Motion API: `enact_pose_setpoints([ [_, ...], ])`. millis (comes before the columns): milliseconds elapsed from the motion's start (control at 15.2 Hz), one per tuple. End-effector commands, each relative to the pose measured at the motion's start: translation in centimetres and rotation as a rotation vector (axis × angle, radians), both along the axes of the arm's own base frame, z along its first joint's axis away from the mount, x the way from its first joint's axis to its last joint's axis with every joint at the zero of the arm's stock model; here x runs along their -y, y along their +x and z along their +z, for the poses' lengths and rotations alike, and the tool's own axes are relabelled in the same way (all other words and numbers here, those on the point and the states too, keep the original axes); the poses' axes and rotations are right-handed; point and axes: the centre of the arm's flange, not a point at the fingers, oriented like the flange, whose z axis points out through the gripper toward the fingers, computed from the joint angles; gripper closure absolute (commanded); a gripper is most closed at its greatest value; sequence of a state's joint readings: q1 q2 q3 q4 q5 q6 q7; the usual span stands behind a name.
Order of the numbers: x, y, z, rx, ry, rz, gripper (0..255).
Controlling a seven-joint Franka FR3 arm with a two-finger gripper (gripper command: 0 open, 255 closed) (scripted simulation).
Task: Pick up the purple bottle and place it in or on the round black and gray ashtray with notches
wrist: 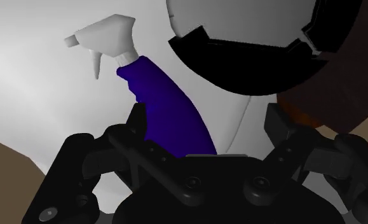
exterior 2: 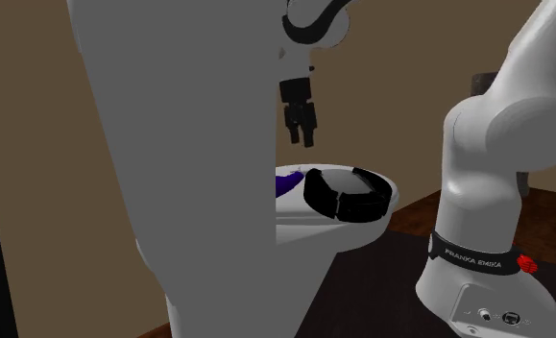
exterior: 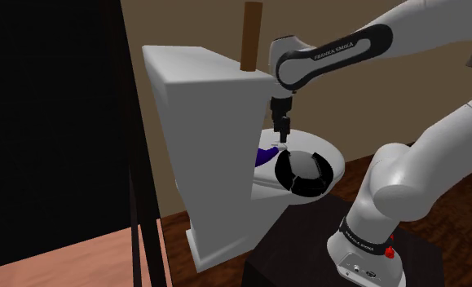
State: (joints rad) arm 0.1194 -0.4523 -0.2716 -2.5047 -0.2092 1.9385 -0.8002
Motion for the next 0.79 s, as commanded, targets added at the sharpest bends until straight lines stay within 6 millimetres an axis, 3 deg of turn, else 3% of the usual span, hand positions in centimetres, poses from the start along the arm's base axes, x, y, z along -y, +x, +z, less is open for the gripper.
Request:
enact_pose_setpoints([
  [0,0.6,1.3,-2.5,-0.003,0.001,0.099,0],
  [264,1.1,3.9,-7.0,-0.013,0.003,0.283,0],
  [726,1.4,3.6,-10.2,-0.013,0.003,0.287,0],
])
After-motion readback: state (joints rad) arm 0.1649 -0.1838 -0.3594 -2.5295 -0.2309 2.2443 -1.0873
